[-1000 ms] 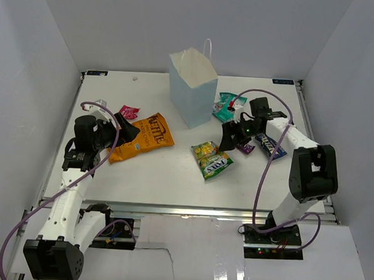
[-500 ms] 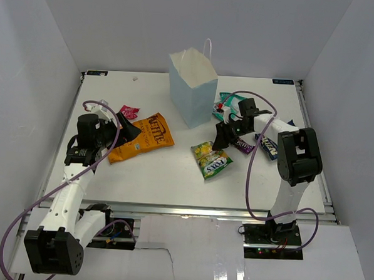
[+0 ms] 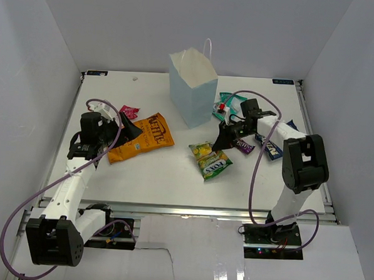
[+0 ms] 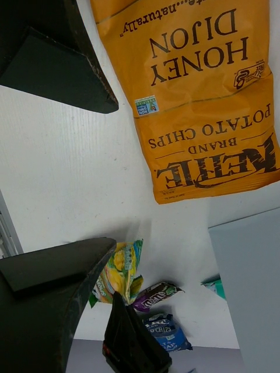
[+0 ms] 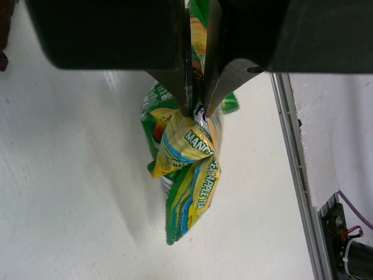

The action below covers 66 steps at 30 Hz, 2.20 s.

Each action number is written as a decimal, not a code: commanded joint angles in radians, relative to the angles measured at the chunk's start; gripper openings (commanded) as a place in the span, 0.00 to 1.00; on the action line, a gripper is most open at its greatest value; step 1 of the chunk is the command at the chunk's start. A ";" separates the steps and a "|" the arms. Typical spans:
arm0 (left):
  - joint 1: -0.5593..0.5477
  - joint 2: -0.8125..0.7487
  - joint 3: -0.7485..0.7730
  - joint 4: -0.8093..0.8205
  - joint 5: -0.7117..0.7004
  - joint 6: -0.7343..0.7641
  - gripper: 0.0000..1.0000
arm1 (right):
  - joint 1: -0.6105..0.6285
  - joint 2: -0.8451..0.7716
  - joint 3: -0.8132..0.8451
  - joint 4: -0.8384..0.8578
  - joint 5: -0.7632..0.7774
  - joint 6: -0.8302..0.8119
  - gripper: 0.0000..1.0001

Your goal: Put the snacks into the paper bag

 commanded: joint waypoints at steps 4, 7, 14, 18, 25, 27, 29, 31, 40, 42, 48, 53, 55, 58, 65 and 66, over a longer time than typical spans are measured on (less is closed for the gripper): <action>-0.002 -0.010 0.038 0.043 0.015 0.008 0.98 | -0.023 -0.212 0.121 -0.051 -0.091 -0.074 0.08; -0.002 -0.009 0.034 0.055 0.015 0.008 0.98 | -0.022 -0.245 0.215 -0.056 -0.088 -0.050 0.08; -0.002 0.007 0.032 0.080 0.023 0.008 0.98 | -0.025 -0.207 0.572 0.025 0.002 0.113 0.08; -0.002 0.016 0.038 0.095 0.033 0.009 0.98 | -0.023 -0.098 0.907 0.111 0.137 0.248 0.08; -0.002 0.022 0.051 0.103 0.041 0.009 0.98 | 0.033 0.066 1.110 0.263 0.400 0.331 0.08; -0.002 0.027 0.055 0.104 0.037 0.008 0.98 | 0.058 0.074 1.073 0.342 0.467 0.315 0.08; -0.002 0.031 0.064 0.104 0.032 0.002 0.98 | 0.089 0.089 1.034 0.389 0.546 0.306 0.08; -0.002 0.036 0.071 0.103 0.030 -0.017 0.98 | 0.115 0.103 1.024 0.433 0.632 0.294 0.08; -0.002 0.071 0.098 0.075 -0.078 -0.101 0.98 | 0.150 0.069 0.893 0.469 0.725 0.262 0.55; -0.002 0.128 0.135 0.055 -0.144 -0.112 0.98 | 0.152 0.054 0.878 0.450 0.728 0.263 0.58; 0.001 0.400 0.371 -0.108 -0.307 -0.113 0.94 | 0.097 -0.083 0.801 0.300 0.516 0.234 0.70; 0.007 0.749 0.696 -0.254 -0.373 -0.060 0.90 | -0.023 -0.268 0.490 0.180 0.242 0.153 0.82; 0.007 0.862 0.779 -0.340 -0.416 -0.089 0.89 | -0.060 -0.360 0.309 0.162 0.203 0.128 0.83; 0.007 0.942 0.882 -0.412 -0.434 -0.191 0.87 | -0.138 -0.466 0.138 0.162 0.186 0.088 0.83; 0.063 1.059 0.928 -0.403 -0.384 -0.396 0.88 | -0.272 -0.568 -0.159 0.148 0.174 0.041 0.84; 0.064 1.073 0.937 -0.400 -0.381 -0.402 0.88 | -0.278 -0.572 -0.176 0.148 0.172 0.039 0.84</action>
